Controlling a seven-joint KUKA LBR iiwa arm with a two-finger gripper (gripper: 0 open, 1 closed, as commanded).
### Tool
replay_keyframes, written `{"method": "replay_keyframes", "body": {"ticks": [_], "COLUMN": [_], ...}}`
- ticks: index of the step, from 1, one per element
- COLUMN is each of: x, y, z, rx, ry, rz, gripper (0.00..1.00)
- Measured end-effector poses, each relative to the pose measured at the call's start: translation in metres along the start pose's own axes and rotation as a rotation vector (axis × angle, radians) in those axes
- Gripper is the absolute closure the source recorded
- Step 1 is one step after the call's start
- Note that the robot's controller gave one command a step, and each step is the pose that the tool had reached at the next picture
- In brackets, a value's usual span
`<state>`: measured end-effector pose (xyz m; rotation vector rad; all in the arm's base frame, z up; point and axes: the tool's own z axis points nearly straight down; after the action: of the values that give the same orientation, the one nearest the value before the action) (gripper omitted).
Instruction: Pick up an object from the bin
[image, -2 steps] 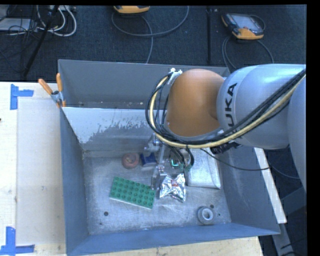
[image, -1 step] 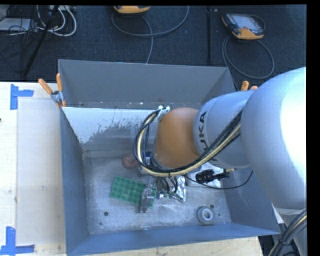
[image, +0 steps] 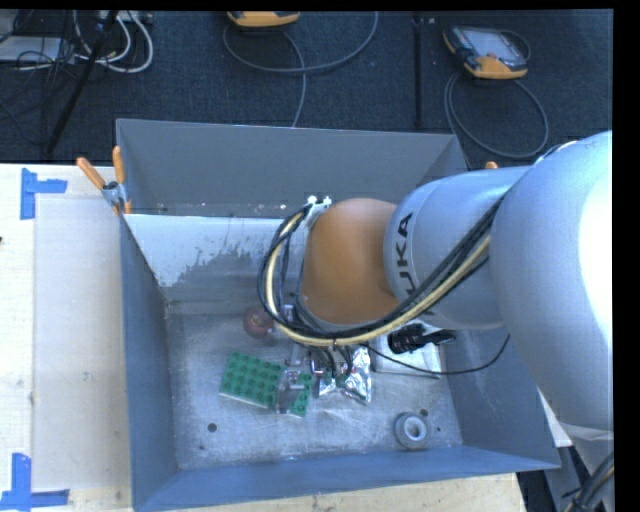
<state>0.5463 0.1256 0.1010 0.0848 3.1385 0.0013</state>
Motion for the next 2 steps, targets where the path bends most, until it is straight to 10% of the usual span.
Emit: {"method": "replay_keyframes", "body": {"ticks": [2], "x": [-0.003], "y": [-0.006], "z": [0.03], "rx": [-0.002], "ry": [0.0], "rz": [0.236], "gripper": [0.0]}}
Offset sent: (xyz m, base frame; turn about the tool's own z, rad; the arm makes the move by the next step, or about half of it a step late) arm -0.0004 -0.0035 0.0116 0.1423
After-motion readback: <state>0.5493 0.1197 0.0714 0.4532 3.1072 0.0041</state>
